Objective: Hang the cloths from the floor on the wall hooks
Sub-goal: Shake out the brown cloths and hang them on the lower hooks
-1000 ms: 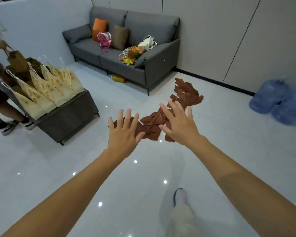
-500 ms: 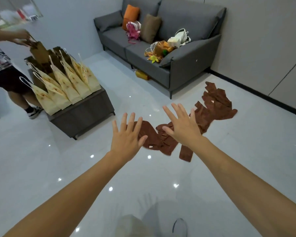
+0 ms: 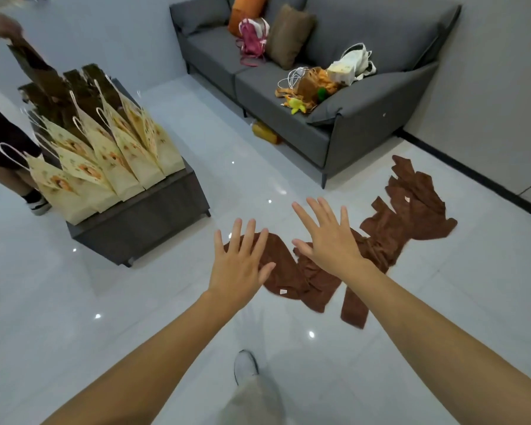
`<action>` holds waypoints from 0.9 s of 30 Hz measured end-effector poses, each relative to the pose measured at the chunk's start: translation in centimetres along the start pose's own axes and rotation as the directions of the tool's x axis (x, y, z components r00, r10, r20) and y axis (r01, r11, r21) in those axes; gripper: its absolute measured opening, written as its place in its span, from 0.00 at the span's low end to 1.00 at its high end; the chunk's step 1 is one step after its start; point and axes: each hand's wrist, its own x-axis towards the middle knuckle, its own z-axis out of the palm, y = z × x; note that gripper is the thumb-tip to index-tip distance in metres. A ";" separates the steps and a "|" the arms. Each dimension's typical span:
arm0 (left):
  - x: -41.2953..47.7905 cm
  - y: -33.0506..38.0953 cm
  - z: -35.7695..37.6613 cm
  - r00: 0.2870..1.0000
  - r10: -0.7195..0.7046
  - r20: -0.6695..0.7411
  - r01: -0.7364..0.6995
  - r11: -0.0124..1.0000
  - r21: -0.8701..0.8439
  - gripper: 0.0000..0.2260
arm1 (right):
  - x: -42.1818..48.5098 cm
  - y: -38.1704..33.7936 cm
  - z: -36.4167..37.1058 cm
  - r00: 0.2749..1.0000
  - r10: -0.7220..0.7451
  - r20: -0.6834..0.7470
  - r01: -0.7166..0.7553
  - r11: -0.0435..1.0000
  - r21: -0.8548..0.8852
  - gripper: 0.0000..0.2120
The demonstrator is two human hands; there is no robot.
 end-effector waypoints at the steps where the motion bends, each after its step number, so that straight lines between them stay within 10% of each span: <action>1: 1.1 -1.1 0.3 1.000 0.003 0.001 -0.003 1.000 0.013 0.29 | 1.6 -0.3 0.1 1.000 -0.003 -0.007 0.003 1.000 0.003 0.36; 18: 16.1 -4.2 8.3 0.982 -0.164 0.089 0.155 0.982 0.104 0.32 | 18.2 3.7 11.2 0.973 -0.230 0.023 0.227 0.971 0.072 0.37; 27: 19.6 -3.1 30.7 0.989 -0.148 0.020 0.146 0.986 0.075 0.29 | 20.7 4.8 33.0 0.974 -0.228 -0.004 0.227 0.963 0.143 0.37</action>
